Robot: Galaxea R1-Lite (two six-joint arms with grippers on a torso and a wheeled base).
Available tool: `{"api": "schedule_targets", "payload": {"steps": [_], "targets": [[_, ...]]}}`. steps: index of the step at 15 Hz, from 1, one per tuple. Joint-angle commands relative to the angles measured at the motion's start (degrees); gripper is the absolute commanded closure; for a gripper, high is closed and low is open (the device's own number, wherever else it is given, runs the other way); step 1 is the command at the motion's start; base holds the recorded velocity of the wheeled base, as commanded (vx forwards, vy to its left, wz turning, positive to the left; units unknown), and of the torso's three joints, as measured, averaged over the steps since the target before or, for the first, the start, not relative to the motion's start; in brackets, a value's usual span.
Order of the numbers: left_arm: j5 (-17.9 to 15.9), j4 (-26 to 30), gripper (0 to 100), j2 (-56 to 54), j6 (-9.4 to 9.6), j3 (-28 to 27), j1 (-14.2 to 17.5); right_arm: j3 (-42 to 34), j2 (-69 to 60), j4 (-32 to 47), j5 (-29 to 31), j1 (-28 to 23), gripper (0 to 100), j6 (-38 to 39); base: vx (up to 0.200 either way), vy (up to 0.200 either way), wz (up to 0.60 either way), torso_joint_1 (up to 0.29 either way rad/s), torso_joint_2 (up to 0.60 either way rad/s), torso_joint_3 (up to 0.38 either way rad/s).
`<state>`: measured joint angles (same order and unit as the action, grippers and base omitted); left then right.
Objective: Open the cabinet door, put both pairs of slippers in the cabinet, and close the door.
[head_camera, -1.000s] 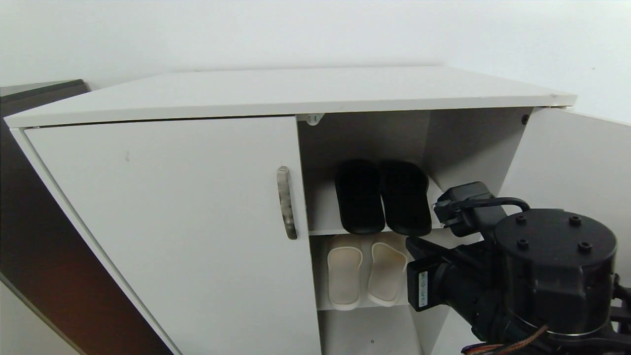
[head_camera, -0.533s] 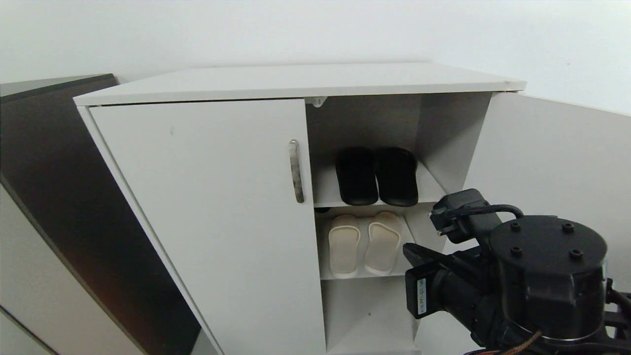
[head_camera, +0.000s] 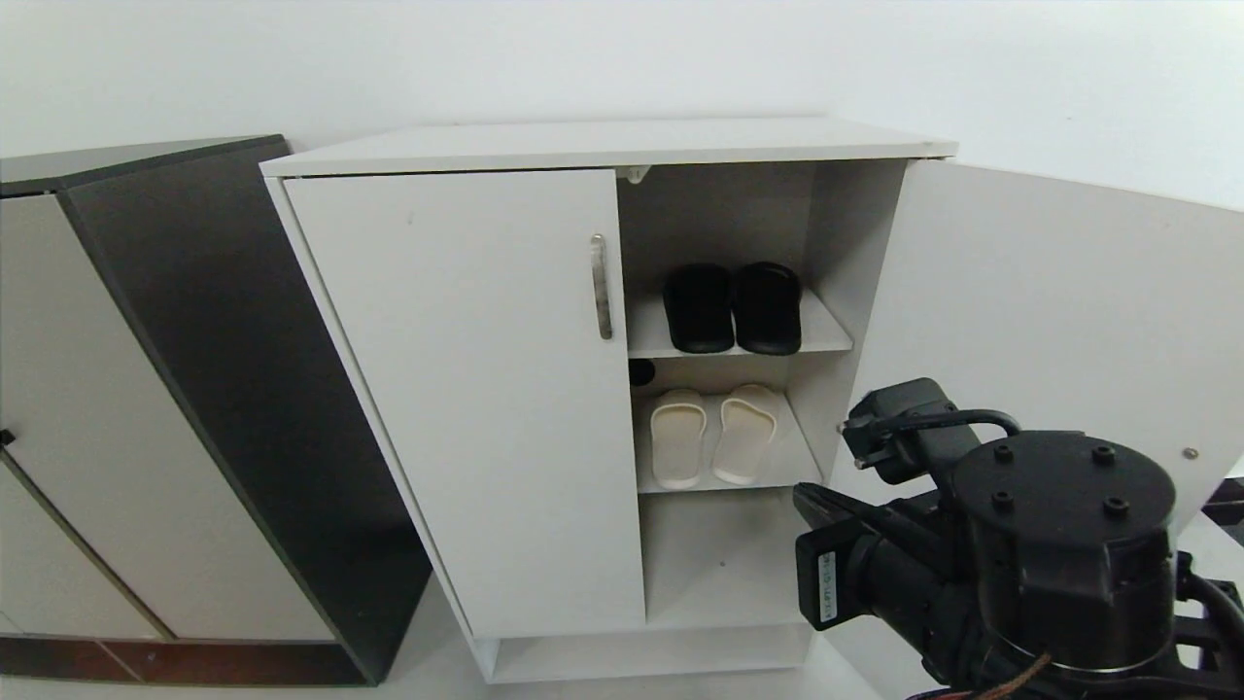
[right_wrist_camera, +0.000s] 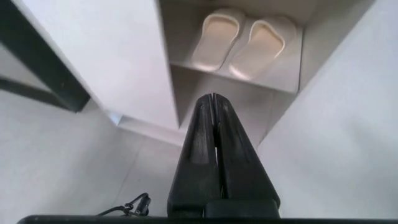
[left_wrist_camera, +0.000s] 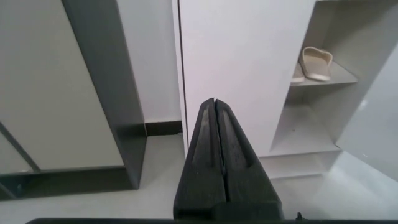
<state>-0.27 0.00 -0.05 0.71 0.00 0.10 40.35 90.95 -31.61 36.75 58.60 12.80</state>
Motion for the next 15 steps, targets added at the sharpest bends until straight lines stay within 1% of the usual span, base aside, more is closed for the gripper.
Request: {"api": "schedule_targets", "payload": {"steps": [1, 5, 15], "targets": [[0.0, 0.0, 100, 0.0, 0.00, 0.0, 0.0, 0.0, 0.8, 0.0, 0.1, -0.3, 100, -0.1, -0.200, 0.000, 0.00, -0.002, 0.01, -0.002], [0.0, 0.0, 100, 0.0, 0.00, 0.0, 0.0, -1.0, 1.0, -0.1, -2.5, -1.1, 100, -0.1, 0.000, 0.000, 0.00, 0.000, 0.00, 0.000], [0.0, 0.0, 100, 0.0, 0.00, 0.0, 0.0, -1.7, 0.9, -1.3, -2.5, -1.1, 100, -0.4, 0.000, 0.000, 0.00, 0.000, 0.00, 0.000]]}}
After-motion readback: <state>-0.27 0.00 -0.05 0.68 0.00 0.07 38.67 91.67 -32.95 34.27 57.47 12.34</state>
